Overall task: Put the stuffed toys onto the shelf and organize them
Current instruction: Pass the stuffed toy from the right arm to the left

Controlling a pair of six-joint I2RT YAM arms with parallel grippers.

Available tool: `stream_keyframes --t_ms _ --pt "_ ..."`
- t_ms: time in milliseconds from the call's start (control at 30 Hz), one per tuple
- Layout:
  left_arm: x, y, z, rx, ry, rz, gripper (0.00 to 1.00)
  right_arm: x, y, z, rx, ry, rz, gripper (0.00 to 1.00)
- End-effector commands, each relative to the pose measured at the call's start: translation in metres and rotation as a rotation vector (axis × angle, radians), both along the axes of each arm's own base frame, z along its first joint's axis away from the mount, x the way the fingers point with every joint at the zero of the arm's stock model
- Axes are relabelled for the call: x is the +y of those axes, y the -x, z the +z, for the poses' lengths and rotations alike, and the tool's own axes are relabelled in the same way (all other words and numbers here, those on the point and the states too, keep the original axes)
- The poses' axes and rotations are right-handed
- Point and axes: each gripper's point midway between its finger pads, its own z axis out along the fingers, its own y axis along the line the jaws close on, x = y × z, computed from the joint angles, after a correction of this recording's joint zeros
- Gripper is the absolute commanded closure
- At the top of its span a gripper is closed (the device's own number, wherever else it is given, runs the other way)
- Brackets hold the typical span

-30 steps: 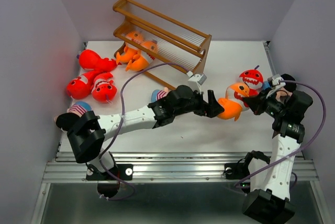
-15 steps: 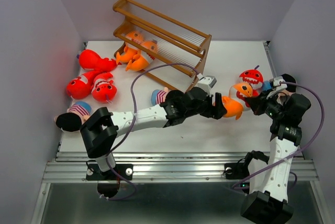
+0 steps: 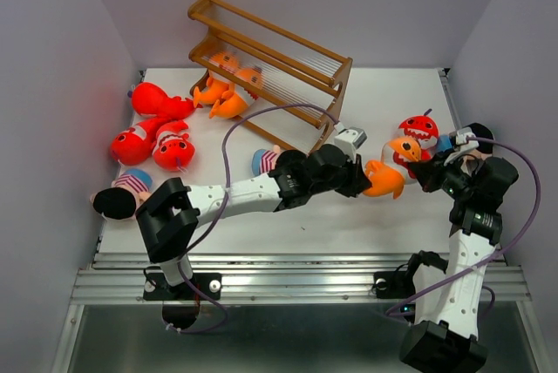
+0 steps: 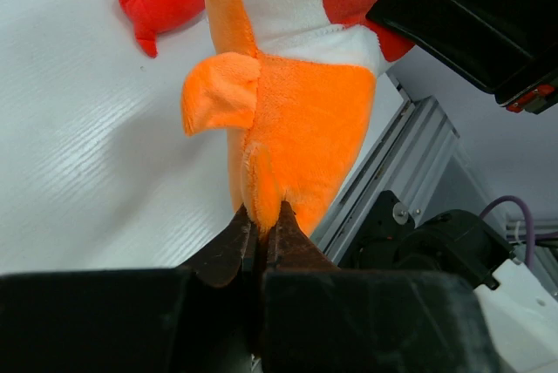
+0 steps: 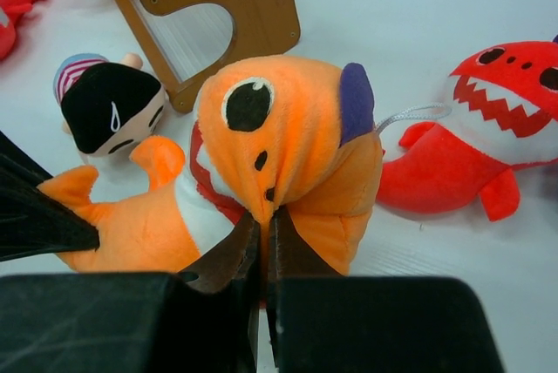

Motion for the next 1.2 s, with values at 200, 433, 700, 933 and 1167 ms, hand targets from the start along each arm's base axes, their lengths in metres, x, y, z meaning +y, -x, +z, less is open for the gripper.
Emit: stream_keyframes --t_ms 200,433,700,933,1167 --pt "0.042 0.012 0.022 -0.281 -0.059 -0.159 1.0 0.028 0.019 0.018 -0.092 0.076 0.234 0.16" --pt "0.106 -0.001 0.033 -0.367 -0.104 -0.171 1.0 0.019 0.012 0.025 -0.111 0.122 0.191 0.0" --pt "0.186 -0.024 0.069 -0.435 -0.106 -0.031 1.0 0.015 0.009 0.014 -0.104 0.113 0.153 0.0" --pt "0.246 -0.054 0.078 -0.436 -0.134 0.168 1.0 0.013 0.007 0.013 -0.093 0.106 0.144 0.0" --pt "0.302 -0.09 0.065 -0.368 -0.119 0.387 1.0 0.014 0.009 0.015 -0.104 0.112 0.143 0.0"
